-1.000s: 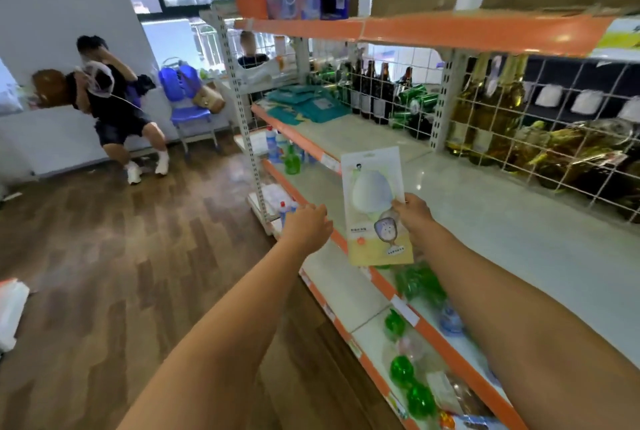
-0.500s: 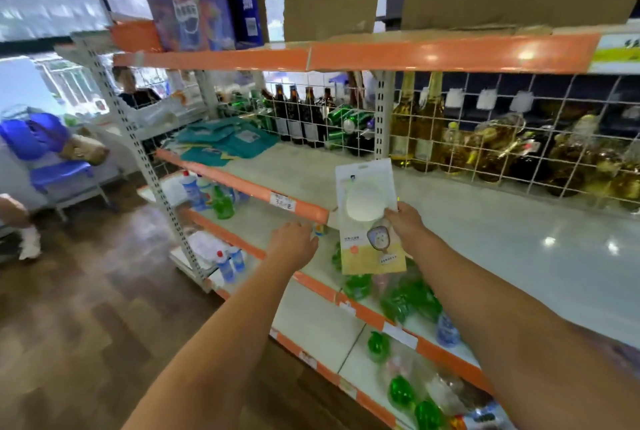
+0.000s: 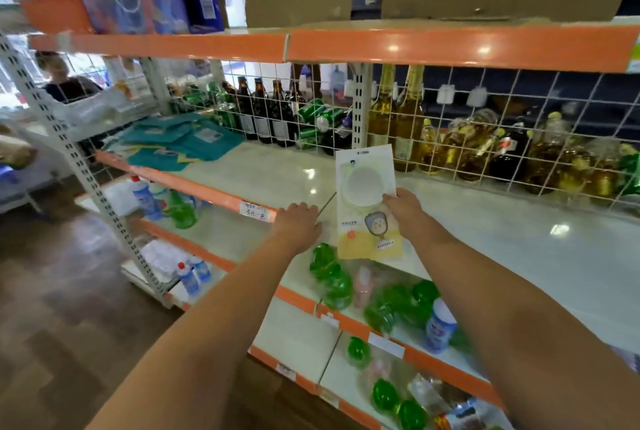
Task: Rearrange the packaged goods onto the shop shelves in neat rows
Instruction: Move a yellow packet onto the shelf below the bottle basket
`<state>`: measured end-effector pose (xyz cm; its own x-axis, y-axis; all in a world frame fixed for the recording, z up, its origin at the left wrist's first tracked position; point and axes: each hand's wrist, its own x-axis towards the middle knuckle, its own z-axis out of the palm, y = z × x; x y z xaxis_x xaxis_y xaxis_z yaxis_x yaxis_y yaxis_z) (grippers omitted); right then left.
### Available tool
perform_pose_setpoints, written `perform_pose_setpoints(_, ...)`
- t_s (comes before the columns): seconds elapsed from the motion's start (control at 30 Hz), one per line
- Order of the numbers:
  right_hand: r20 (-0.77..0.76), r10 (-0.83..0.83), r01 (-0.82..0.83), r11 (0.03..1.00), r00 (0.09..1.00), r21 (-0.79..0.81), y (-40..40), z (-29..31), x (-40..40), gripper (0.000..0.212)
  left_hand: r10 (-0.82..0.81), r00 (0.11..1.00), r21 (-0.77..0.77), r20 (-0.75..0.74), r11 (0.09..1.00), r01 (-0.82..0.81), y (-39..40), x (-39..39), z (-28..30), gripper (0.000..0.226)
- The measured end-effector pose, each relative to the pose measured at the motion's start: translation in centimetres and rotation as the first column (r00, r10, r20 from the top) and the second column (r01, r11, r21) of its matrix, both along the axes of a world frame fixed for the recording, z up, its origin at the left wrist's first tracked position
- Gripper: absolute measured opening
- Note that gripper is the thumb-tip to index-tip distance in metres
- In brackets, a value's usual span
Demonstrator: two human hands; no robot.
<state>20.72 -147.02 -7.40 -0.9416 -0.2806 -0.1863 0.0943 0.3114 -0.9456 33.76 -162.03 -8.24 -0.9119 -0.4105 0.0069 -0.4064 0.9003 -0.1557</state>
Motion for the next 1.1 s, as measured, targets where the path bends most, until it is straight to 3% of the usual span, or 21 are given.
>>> perform_pose_setpoints(0.1, 0.023, -0.027, 0.028, 0.999, 0.999, -0.033, -0.3, 0.0, -1.6, 0.035, -0.081, 0.997, -0.086, -0.02, 0.993, 0.079, -0.6, -2.1, 0.6, 0.04)
perform_pose_setpoints(0.37, 0.073, -0.079, 0.088, 0.987, 0.994, -0.133, 0.2, 0.4, -4.9, 0.034, -0.105, 0.991, -0.063, -0.089, 0.993, 0.1, -1.1, -7.2, 1.4, 0.04)
perform_pose_setpoints(0.63, 0.065, -0.136, 0.139, 0.989, 0.989, -0.049, 1.0, -0.7, -5.5, 0.033, -0.128, 0.988, 0.033, -0.089, 0.991, 0.131, -0.4, -10.2, 0.6, 0.04)
perform_pose_setpoints(0.87, 0.056, -0.199, 0.2, 0.98, 0.978, -0.014, 0.8, -1.1, -6.1, 0.032, -0.077, 0.983, 0.3, -0.169, 0.946, 0.125, 0.2, -12.9, 0.9, 0.044)
perform_pose_setpoints(1.1, 0.098, -0.235, 0.24, 0.97, 0.967, -0.041, -0.3, -0.9, -6.1, 0.032, 0.08, 0.957, 0.668, -0.28, 0.732, 0.134, 0.2, -15.1, 1.8, 0.038)
